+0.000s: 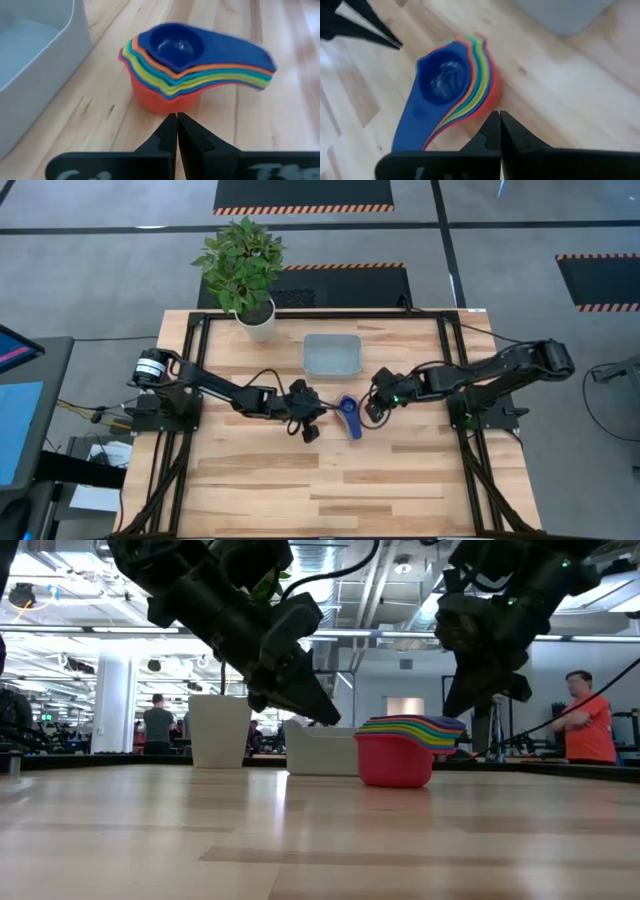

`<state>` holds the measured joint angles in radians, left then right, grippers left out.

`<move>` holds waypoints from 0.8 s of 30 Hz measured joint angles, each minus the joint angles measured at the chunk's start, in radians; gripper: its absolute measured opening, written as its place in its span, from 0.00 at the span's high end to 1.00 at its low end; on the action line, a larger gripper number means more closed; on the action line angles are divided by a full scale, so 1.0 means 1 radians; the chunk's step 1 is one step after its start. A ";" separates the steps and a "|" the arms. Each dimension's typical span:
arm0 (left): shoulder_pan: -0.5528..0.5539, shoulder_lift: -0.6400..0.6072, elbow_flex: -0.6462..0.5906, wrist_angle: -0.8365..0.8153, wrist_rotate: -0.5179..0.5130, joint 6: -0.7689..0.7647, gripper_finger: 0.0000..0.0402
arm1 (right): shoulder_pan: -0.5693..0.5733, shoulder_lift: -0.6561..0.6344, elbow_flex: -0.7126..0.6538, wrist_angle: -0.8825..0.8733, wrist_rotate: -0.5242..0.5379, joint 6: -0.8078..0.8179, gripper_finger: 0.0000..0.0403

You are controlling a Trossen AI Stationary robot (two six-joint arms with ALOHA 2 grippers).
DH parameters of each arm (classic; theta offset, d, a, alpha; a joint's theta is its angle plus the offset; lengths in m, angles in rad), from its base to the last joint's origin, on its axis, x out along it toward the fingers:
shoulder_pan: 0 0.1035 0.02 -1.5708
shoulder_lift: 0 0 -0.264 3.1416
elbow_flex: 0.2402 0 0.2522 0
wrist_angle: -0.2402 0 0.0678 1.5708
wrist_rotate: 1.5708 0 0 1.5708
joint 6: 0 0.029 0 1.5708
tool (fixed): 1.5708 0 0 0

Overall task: Nest measuring cups in basket
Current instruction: Put the nested measuring cups into the gray bin

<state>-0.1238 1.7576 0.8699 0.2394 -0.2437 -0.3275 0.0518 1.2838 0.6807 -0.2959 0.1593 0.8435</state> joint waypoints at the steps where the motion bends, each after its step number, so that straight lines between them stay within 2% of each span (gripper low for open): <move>1: 0.000 -0.001 0.000 0.004 0.000 0.000 1.00 | 0.008 0.006 0.000 0.001 0.000 0.012 0.99; 12: 0.001 0.012 0.000 -0.019 -0.007 -0.031 1.00 | 0.045 0.198 0.001 0.121 0.000 0.154 0.99; 24: 0.001 0.030 0.000 -0.039 0.003 -0.035 1.00 | 0.030 0.212 0.008 0.137 0.004 0.154 0.99</move>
<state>-0.1226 1.7881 0.8696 0.2001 -0.2406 -0.3626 0.0818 1.4960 0.6891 -0.1590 0.1635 0.9971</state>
